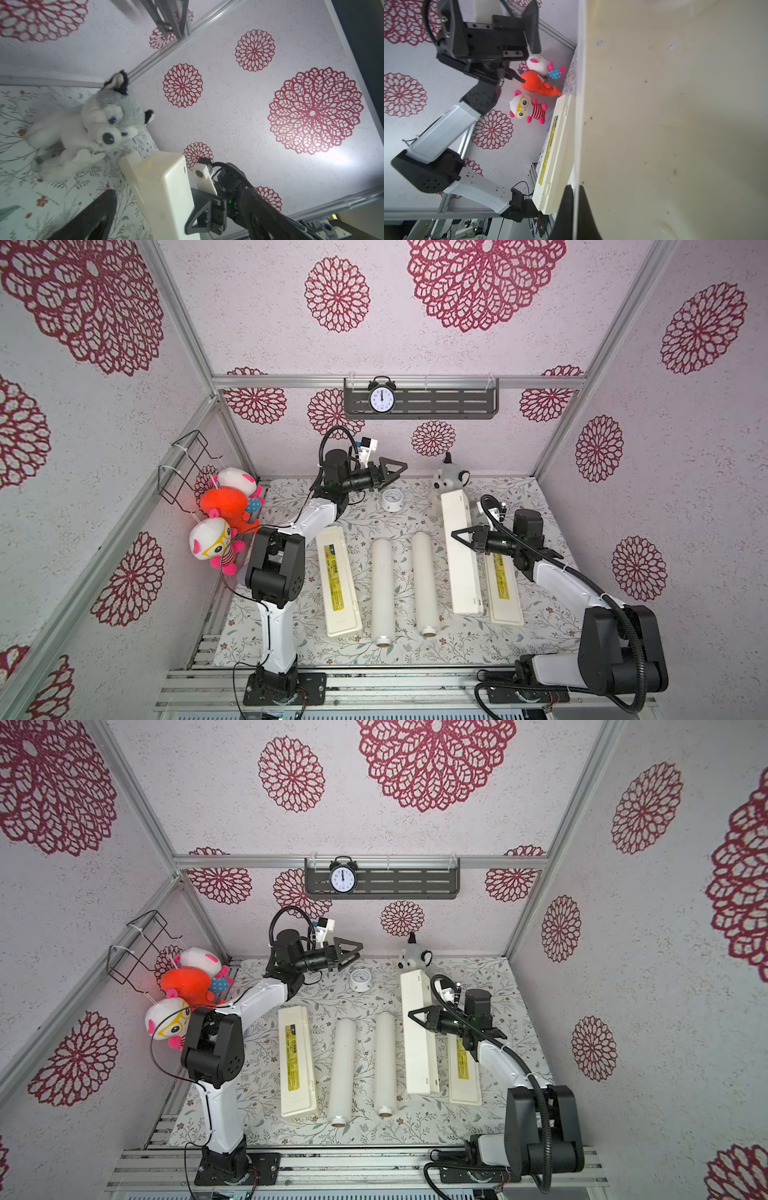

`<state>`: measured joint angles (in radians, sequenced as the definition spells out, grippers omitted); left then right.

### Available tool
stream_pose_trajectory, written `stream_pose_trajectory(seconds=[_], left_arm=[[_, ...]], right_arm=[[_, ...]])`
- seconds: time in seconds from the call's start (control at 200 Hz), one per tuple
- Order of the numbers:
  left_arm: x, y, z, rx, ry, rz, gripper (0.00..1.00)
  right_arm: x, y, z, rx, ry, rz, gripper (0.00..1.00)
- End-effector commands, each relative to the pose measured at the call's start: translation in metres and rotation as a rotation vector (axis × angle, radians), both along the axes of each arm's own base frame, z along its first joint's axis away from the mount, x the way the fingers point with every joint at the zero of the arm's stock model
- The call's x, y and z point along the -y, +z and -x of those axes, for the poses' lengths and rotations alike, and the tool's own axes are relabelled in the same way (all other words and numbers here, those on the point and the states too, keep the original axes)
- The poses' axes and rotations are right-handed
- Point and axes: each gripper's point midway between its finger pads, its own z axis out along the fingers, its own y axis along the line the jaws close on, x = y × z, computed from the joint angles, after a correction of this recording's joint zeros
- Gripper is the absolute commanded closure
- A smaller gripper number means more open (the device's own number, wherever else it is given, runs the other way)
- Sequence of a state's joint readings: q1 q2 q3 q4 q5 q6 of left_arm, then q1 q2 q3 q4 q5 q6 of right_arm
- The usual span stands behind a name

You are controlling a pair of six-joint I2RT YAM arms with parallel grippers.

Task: Put plastic wrap rolls into dispensers
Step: Place the plastic wrap cutting box at the center of the board.

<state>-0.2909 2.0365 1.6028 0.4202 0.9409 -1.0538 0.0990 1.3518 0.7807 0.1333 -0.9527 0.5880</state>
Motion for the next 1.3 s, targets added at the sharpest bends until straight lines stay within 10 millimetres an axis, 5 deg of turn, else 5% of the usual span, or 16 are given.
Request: stream_pose_trajectory(seconds=[0.0,0.085,0.11,0.335,0.595,0.676,0.751,0.851,1.016,1.036,1.296], left_arm=[[0.008,-0.006,0.012,-0.011,0.039,-0.086,0.02],[0.012,-0.035,0.014,-0.065,0.068,-0.179,0.02],[0.011,-0.022,0.02,-0.044,0.077,-0.186,0.02],[0.012,-0.06,0.029,-0.134,0.141,-0.278,0.01],[0.015,-0.099,0.041,-0.229,0.177,-0.397,0.02],[0.015,-0.111,0.046,-0.258,0.183,-0.423,0.03],[0.019,-0.119,0.051,-0.277,0.178,-0.446,0.03],[0.026,-0.131,0.058,-0.304,0.171,-0.491,0.04],[0.036,-0.145,0.072,-0.344,0.17,-0.581,0.07],[0.038,-0.164,0.074,-0.376,0.164,-0.615,0.07],[0.045,-0.212,0.123,-0.431,0.136,-0.925,0.07]], right_arm=[[0.011,-0.012,-0.013,-0.011,-0.074,0.135,1.0],[0.021,-0.034,-0.021,-0.067,-0.14,0.251,1.0],[0.022,-0.04,-0.022,-0.081,-0.152,0.275,1.0],[0.023,-0.089,-0.037,-0.172,-0.25,0.468,1.0],[0.004,-0.119,-0.049,-0.203,-0.247,0.56,0.99],[0.0,-0.118,-0.049,-0.201,-0.229,0.554,0.9],[-0.001,-0.115,-0.047,-0.193,-0.214,0.553,0.63],[0.0,-0.105,-0.045,-0.173,-0.21,0.548,0.45],[0.01,-0.082,-0.043,-0.138,-0.239,0.52,0.41],[0.012,-0.079,-0.042,-0.133,-0.246,0.517,0.41],[0.061,-0.058,-0.029,-0.114,-0.378,0.539,0.41]])
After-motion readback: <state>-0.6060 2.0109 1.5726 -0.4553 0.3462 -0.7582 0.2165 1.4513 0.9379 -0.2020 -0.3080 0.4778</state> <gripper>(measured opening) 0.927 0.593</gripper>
